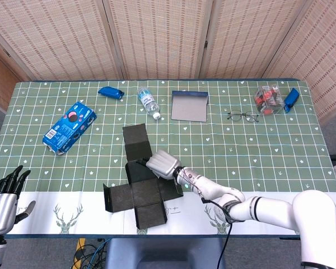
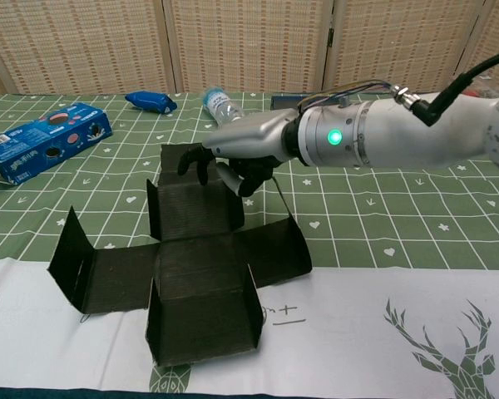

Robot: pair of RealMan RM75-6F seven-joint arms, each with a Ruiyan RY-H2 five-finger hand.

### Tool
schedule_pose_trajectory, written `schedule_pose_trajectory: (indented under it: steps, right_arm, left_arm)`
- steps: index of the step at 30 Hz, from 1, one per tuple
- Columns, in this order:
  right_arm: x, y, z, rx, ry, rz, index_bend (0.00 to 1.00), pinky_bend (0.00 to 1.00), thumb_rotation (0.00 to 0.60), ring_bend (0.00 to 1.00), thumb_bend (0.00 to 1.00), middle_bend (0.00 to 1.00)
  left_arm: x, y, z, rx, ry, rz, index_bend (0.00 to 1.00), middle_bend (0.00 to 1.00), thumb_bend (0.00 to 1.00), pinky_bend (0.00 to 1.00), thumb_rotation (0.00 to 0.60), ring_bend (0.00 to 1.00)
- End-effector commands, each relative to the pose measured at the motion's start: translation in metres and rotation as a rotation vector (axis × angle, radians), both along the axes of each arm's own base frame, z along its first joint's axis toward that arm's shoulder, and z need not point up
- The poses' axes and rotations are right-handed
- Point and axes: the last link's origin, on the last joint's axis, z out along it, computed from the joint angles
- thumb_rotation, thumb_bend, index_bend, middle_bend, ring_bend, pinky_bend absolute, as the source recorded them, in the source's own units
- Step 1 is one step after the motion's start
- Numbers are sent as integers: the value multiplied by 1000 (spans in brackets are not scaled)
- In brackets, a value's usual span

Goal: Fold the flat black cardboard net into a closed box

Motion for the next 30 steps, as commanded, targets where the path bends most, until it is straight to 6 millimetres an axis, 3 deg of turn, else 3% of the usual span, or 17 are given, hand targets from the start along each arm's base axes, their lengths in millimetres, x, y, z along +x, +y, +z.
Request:
schedule_pose_trajectory:
  steps: [1, 6, 11, 18, 21, 26, 30]
  right_arm:
    - [-7, -4, -5, 3, 22, -27, 98, 1000, 600, 761, 974, 247]
    - [-27, -8, 7, -18, 51, -66, 98, 1000, 600, 761, 979, 251]
    - [-60, -5, 28, -32, 100, -135, 98, 1000, 600, 761, 984, 258]
    - [-101, 21, 65, -60, 174, -197, 97, 1000, 600, 762, 970, 268]
    - [-105, 31, 82, -85, 160, -222, 96, 1000, 600, 762, 844, 268]
    - [-86, 36, 99, -151, 49, -189, 96, 1000, 600, 762, 553, 268]
    - [-71, 45, 103, -160, -40, -133, 96, 1000, 600, 762, 376, 268]
  left_arm:
    - [-2, 0, 0, -1, -2, 4, 117, 63, 225, 191, 600, 133]
    - [-3, 1, -2, -7, -10, 1, 117, 63, 226, 191, 600, 133]
    - [-4, 6, -8, -24, -23, -7, 116, 63, 226, 191, 600, 133]
    - [1, 17, -11, -53, -17, -44, 116, 62, 226, 191, 600, 133]
    - [3, 22, -12, -63, -17, -58, 116, 62, 226, 192, 600, 133]
    - [8, 28, -17, -82, -20, -81, 119, 62, 225, 192, 600, 133]
    - [10, 29, -18, -90, -15, -88, 121, 63, 225, 191, 600, 133]
